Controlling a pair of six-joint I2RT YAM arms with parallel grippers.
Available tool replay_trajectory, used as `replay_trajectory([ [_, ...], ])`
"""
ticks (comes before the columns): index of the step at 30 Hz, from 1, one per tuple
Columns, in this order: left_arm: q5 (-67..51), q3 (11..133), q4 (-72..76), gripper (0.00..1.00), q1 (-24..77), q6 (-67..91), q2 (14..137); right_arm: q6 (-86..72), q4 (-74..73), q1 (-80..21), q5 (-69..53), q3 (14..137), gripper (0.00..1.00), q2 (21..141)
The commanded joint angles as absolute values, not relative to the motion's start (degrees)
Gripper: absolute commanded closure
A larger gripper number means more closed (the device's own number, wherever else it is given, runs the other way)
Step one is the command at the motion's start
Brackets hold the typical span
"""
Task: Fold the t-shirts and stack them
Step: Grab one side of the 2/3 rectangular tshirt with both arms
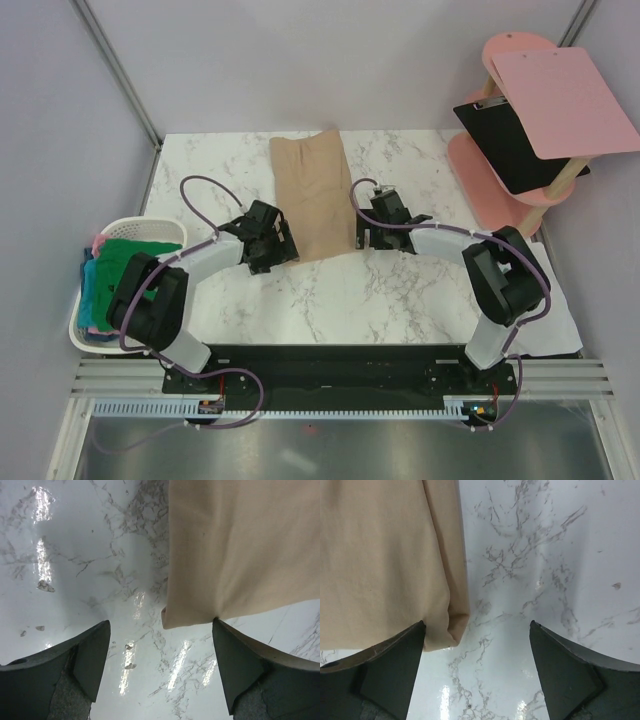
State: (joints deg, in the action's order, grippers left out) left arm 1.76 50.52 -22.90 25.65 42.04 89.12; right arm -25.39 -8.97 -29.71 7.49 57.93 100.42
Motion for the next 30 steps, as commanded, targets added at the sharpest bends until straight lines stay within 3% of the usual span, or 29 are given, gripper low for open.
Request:
replay_trajectory([
  [1, -1.32, 48.52, -13.72, 0.14, 26.10, 46.05, 90.35, -29.70, -2.03, -29.71, 1.94, 56.52, 0.09, 102.13],
  [7, -1.05, 49.13, -11.34, 0.23, 26.19, 46.41, 92.28, -31.73, 3.34, -29.71, 0.18, 54.49, 0.15, 102.83],
  [9, -1.67, 50.44, -11.08, 0.35, 26.10, 45.88, 93.86, -32.08, 3.95, -29.62, -2.19, 54.75, 0.30, 103.62],
  [10, -1.93, 51.06, -11.16, 0.42, 26.19, 45.70, 94.48, -32.17, 4.22, -29.62, -3.07, 54.76, 0.38, 103.88],
  [11, -2.46, 52.02, -11.08, 0.60, 26.19, 45.53, 94.92, -32.08, 4.39, -29.71, -4.56, 54.76, 0.55, 103.97],
  [13, -3.69, 52.73, -11.34, 0.83, 26.19, 44.74, 95.36, -32.26, 4.22, -29.71, -5.71, 54.67, 0.73, 103.80],
  [14, -3.95, 52.47, -11.25, 0.98, 26.19, 44.74, 95.10, -32.17, 4.04, -29.71, -6.15, 54.41, 0.89, 103.45],
  [16, -3.96, 51.77, -11.95, 0.98, 26.19, 44.82, 93.18, -32.17, 3.17, -29.71, -7.29, 53.44, 1.00, 101.52],
  [22, -5.45, 46.59, -14.15, 0.98, 27.07, 45.18, 85.44, -31.38, 0.18, -30.67, -8.35, 46.68, 1.00, 91.86],
  [30, -3.43, 42.54, -23.37, 0.98, 36.99, 49.56, 75.07, -33.04, -5.09, -33.66, -8.87, 34.99, 1.00, 76.65],
])
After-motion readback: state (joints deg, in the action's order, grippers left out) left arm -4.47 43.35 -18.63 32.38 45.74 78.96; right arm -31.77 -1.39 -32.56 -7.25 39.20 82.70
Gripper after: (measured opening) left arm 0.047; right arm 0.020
